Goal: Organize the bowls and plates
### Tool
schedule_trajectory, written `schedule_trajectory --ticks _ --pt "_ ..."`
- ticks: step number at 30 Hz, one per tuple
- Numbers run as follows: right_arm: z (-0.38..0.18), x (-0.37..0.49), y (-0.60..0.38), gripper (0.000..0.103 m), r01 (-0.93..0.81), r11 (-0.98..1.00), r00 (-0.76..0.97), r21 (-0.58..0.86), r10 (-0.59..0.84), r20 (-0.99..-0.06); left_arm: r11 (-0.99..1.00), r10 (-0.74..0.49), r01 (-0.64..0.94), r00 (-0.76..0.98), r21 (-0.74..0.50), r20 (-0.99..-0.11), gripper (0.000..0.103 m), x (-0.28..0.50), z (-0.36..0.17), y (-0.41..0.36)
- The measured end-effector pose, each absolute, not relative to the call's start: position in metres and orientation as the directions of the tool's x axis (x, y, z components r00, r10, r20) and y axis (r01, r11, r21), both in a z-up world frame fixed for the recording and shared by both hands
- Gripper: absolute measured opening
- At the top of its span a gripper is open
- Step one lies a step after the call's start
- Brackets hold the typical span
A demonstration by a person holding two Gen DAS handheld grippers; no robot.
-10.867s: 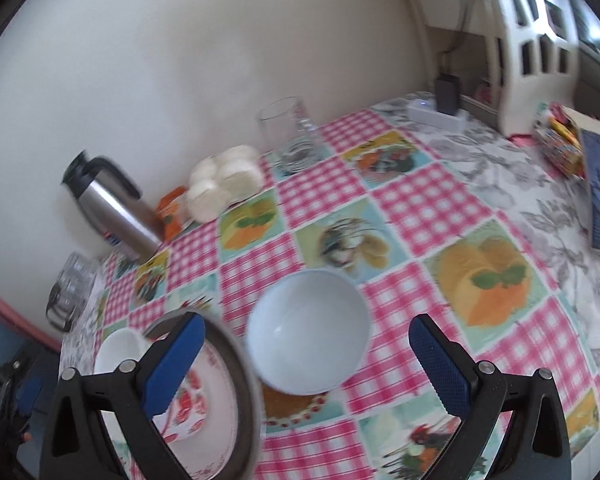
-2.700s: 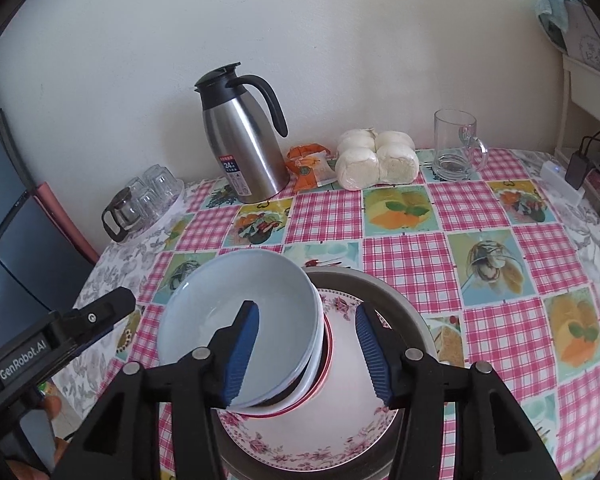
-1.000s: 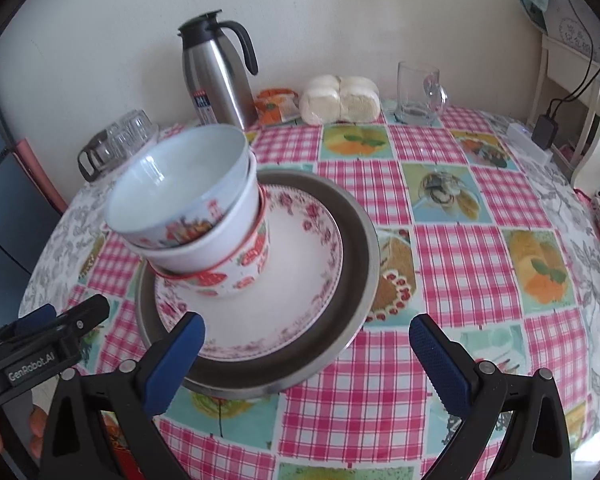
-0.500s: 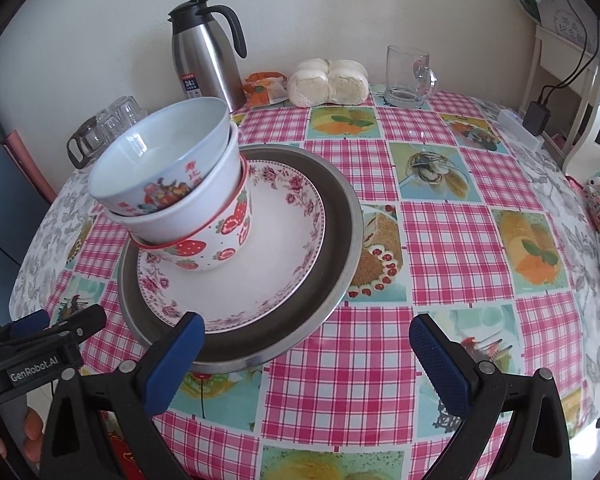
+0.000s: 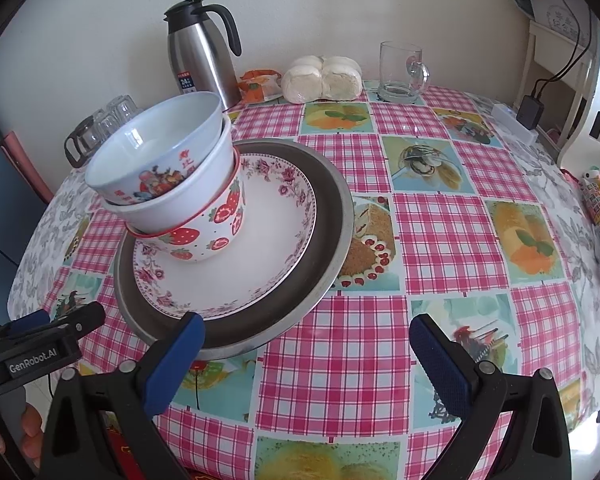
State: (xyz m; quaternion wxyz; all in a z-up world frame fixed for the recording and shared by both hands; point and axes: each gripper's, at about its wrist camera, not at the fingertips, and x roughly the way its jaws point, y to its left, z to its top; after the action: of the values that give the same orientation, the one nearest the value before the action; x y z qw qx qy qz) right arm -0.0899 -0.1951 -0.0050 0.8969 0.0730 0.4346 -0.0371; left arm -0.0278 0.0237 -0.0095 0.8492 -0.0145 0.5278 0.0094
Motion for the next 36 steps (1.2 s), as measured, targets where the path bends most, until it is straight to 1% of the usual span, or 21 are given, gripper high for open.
schedule_trajectory --ticks 36 --pt "-0.015 -0.08 -0.199 0.103 0.139 0.986 0.585 0.089 -0.01 -0.811 0.999 -0.021 -0.013 0.419 -0.029 -0.908 0.101 -0.023 -0.021 0.022"
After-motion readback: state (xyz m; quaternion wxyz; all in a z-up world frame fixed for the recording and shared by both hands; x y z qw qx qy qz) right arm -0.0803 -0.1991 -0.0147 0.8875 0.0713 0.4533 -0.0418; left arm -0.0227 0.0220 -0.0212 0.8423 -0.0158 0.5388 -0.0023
